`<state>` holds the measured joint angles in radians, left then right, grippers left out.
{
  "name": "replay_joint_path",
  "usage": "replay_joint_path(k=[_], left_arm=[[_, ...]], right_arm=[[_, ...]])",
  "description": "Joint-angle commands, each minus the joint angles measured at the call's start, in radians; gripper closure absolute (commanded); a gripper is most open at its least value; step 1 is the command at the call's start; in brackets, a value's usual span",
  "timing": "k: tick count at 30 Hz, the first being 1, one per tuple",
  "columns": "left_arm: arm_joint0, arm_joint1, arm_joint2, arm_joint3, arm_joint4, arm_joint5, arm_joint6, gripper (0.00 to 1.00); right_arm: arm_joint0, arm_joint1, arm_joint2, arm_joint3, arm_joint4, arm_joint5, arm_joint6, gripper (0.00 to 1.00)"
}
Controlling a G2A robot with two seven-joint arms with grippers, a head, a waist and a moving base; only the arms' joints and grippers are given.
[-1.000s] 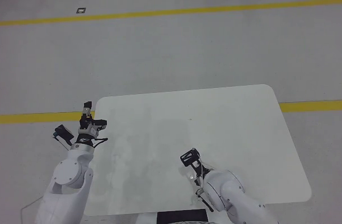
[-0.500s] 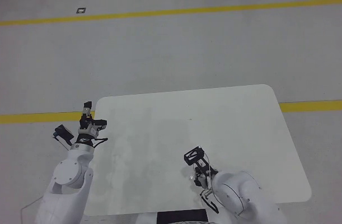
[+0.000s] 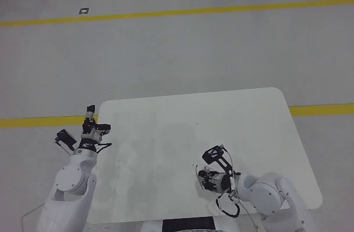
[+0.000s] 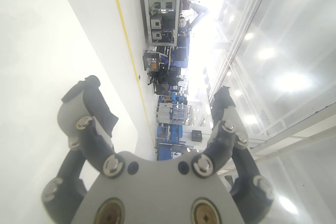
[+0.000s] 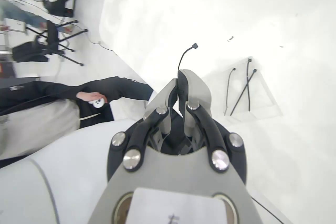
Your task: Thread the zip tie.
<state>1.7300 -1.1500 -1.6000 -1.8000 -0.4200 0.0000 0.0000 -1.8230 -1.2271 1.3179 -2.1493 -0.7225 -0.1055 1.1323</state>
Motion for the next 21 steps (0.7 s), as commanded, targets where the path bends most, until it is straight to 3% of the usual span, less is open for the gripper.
replay_joint_path(k=[1,6,21], left_arm=[[0.000,0.000,0.000,0.000,0.000,0.000,0.000,0.00],[0.000,0.000,0.000,0.000,0.000,0.000,0.000,0.00],[0.000,0.000,0.000,0.000,0.000,0.000,0.000,0.00]], right_arm=[[0.004,0.003,0.024,0.024,0.099,-0.025,0.006,1.00],[0.029,0.013,0.053,0.093,0.229,-0.034,0.050,1.00],[0.029,0.013,0.053,0.093,0.229,-0.034,0.050,1.00]])
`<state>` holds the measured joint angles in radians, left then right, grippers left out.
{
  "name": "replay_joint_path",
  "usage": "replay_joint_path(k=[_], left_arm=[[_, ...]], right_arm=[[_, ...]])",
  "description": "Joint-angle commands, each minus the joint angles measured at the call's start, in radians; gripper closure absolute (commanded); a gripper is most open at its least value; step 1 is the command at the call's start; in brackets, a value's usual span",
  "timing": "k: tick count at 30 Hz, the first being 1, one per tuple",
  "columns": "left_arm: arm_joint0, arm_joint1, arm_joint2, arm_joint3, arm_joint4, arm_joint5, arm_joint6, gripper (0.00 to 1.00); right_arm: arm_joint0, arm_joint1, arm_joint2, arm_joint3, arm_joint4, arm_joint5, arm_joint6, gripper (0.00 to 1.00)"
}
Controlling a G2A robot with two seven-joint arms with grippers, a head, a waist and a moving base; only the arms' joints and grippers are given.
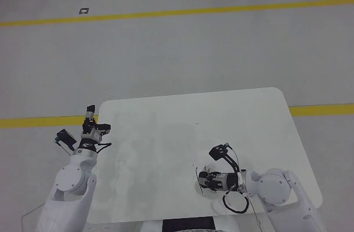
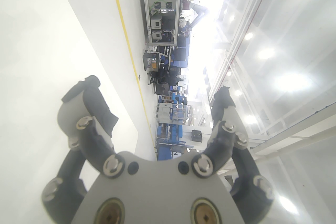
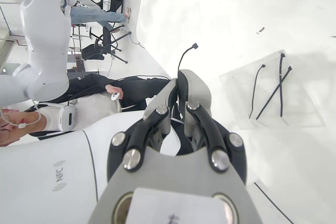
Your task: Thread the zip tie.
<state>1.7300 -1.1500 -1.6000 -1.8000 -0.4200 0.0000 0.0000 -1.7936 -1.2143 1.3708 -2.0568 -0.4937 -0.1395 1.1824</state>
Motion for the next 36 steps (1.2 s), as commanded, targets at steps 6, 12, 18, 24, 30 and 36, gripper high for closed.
replay_joint_path(k=[6,12,18,24,30,36], left_arm=[[0.000,0.000,0.000,0.000,0.000,0.000,0.000,0.00],[0.000,0.000,0.000,0.000,0.000,0.000,0.000,0.00],[0.000,0.000,0.000,0.000,0.000,0.000,0.000,0.00],[-0.008,0.000,0.024,0.005,-0.009,-0.004,-0.117,0.00],[0.018,0.012,0.010,-0.021,-0.001,-0.030,-0.353,0.00],[0.052,0.021,0.008,-0.031,0.065,-0.077,-0.477,0.00]], right_arm=[[0.000,0.000,0.000,0.000,0.000,0.000,0.000,1.00],[0.000,0.000,0.000,0.000,0.000,0.000,0.000,1.00],[0.000,0.000,0.000,0.000,0.000,0.000,0.000,1.00],[-0.012,0.000,-0.008,0.013,0.035,0.021,-0.117,1.00],[-0.026,0.001,-0.006,0.029,0.123,0.039,-0.230,1.00],[0.002,-0.001,-0.022,0.063,0.203,0.070,-0.299,1.00]])
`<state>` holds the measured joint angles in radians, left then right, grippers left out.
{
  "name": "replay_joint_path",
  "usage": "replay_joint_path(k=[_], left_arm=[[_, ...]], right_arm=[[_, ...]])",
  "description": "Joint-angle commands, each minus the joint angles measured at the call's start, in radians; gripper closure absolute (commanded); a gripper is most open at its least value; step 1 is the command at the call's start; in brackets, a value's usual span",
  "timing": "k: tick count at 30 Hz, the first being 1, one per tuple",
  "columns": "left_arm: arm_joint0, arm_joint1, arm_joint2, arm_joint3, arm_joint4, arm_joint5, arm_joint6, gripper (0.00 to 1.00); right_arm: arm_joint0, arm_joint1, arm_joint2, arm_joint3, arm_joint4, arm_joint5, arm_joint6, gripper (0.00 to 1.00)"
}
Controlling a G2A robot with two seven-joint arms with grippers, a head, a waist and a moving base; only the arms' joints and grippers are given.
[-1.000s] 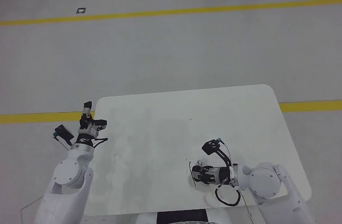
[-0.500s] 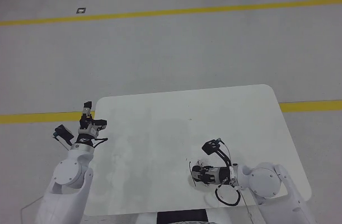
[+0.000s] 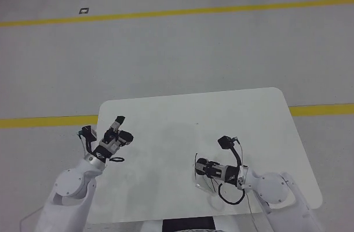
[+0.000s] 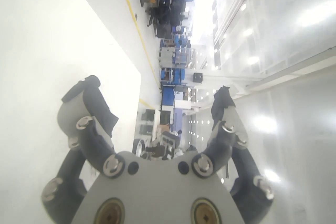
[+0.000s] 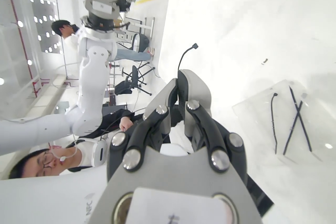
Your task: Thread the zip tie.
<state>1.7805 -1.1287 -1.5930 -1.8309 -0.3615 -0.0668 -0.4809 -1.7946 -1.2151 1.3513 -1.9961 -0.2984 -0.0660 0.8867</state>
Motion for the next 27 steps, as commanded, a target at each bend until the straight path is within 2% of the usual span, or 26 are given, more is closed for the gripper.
replay_joint_path(k=[1,8,10,12,14,17,21,27], left_arm=[[0.001,0.000,0.001,0.000,0.007,-0.010,0.003,0.00],[0.000,0.000,0.003,0.000,0.007,-0.010,0.002,0.00],[-0.012,0.001,0.032,0.002,0.005,-0.009,-0.061,0.00],[-0.026,0.003,0.058,0.012,0.005,-0.026,-0.150,0.00],[-0.043,0.004,0.082,0.037,-0.033,-0.041,-0.233,0.00],[-0.073,0.009,0.115,0.070,0.007,-0.066,-0.318,0.00],[-0.098,0.008,0.151,0.093,0.004,-0.086,-0.343,0.00],[-0.098,0.008,0.151,0.093,0.004,-0.086,-0.343,0.00]], right_arm=[[0.003,0.000,-0.002,0.002,0.008,-0.004,-0.003,1.00],[0.003,0.000,-0.002,0.002,0.008,-0.004,-0.003,1.00],[0.001,-0.001,-0.008,0.009,0.019,-0.001,-0.034,1.00],[0.001,-0.002,-0.025,0.018,0.016,-0.004,-0.071,1.00],[0.002,-0.005,-0.044,0.031,0.032,0.001,-0.120,1.00],[0.007,-0.010,-0.065,0.046,0.057,0.010,-0.208,1.00],[0.009,-0.015,-0.087,0.050,0.084,0.010,-0.297,1.00],[0.009,-0.015,-0.087,0.050,0.084,0.010,-0.297,1.00]])
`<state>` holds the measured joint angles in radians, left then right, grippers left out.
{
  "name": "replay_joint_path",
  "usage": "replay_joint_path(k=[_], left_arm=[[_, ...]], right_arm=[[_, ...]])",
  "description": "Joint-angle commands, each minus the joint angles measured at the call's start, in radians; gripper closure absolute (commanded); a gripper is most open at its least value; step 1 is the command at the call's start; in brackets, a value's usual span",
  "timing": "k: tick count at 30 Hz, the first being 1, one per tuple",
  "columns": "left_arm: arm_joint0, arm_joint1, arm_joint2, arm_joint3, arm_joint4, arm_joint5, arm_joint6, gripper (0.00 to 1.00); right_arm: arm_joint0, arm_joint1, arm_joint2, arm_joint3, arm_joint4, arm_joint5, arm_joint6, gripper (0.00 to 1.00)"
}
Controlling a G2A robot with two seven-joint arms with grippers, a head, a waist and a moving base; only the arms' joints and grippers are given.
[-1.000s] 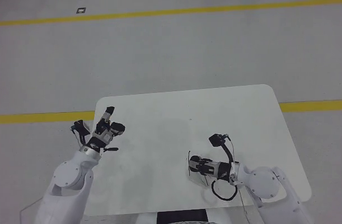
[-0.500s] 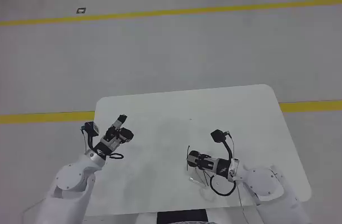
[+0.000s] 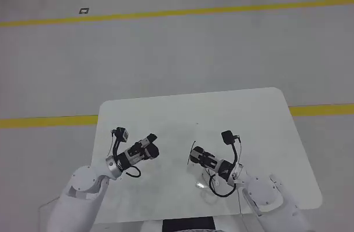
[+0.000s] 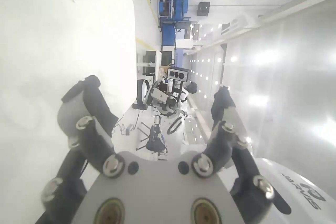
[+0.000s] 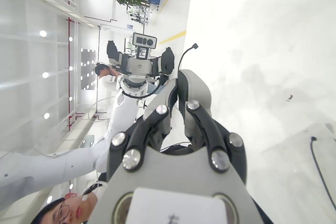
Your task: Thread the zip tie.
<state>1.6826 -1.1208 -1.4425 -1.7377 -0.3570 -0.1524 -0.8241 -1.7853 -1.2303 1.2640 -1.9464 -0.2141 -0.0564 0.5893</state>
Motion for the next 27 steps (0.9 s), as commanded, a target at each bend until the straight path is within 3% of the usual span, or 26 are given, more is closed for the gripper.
replay_joint_path(k=[1,5,10,12,16,19,27], left_arm=[[0.000,0.000,0.000,0.000,0.000,0.000,0.000,0.00],[-0.005,0.000,0.017,-0.011,0.017,-0.012,-0.008,0.00],[-0.031,0.006,0.068,-0.002,0.025,-0.030,-0.143,0.00],[-0.041,0.008,0.083,0.004,0.034,-0.027,-0.169,0.00],[-0.060,0.009,0.111,0.016,0.023,-0.020,-0.168,0.00],[-0.070,0.010,0.120,0.014,0.056,-0.044,-0.125,0.00],[-0.072,0.009,0.121,0.009,0.039,-0.060,-0.104,0.00]], right_arm=[[0.000,0.000,0.000,0.000,0.000,0.000,0.000,1.00],[0.002,-0.002,-0.008,0.004,0.003,0.003,-0.037,1.00],[0.005,-0.010,-0.036,0.011,0.010,0.026,-0.171,1.00],[0.006,-0.013,-0.046,0.012,0.020,0.032,-0.212,1.00],[0.003,-0.019,-0.062,0.011,0.032,0.036,-0.308,1.00],[-0.010,-0.023,-0.066,0.006,0.032,0.024,-0.384,1.00],[-0.017,-0.021,-0.058,0.001,0.032,0.013,-0.390,1.00]])
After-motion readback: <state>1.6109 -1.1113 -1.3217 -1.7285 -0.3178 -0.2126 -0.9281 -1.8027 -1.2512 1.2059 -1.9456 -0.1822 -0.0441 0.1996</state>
